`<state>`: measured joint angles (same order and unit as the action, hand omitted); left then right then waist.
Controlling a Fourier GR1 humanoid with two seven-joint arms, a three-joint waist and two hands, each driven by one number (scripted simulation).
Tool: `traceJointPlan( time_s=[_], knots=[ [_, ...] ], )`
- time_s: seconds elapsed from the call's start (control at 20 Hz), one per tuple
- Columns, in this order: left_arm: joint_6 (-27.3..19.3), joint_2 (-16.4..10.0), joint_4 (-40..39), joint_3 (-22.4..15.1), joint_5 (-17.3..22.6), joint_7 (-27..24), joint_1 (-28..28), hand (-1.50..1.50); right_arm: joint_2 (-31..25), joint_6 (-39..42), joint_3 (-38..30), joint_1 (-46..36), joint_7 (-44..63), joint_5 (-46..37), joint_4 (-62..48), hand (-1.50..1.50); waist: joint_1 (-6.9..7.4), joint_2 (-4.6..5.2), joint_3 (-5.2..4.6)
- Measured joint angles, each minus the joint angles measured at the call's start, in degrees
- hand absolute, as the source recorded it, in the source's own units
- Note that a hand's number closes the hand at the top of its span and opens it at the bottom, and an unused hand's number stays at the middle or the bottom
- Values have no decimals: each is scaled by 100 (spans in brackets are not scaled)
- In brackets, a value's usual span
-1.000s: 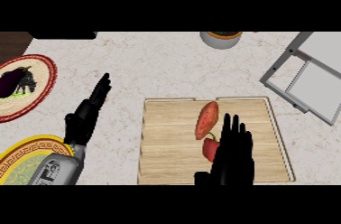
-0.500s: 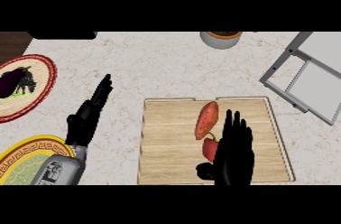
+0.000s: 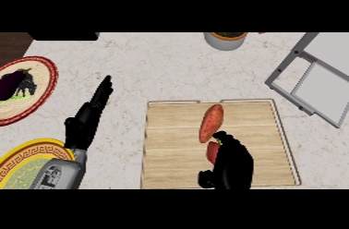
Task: Pick the bell pepper from the tray and place it in the tiered shelf
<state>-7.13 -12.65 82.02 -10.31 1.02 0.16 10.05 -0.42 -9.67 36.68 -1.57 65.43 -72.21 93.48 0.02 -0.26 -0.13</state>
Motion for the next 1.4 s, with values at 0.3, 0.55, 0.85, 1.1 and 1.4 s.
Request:
traceJointPlan(
  time_s=[0.3,0.55,0.85,1.1,1.4],
  knots=[
    [19,120,20,32,-122,27,-3,0,22,17,-2,-78,-120,-276,-117,150,-2,-29,-13],
    [23,170,-7,57,-197,63,17,0,-645,91,98,259,-1099,297,319,150,-19,-23,-3],
    [67,186,5,39,-169,53,25,0,-2020,409,876,664,-3089,1093,1011,150,91,-31,1],
    [45,175,29,77,-160,76,12,0,-3004,353,1070,1161,-4548,2123,1813,150,-28,2,49],
    [25,126,34,167,-132,54,-75,0,-4008,191,595,1671,-5900,3551,3026,150,-183,7,58]
  ],
)
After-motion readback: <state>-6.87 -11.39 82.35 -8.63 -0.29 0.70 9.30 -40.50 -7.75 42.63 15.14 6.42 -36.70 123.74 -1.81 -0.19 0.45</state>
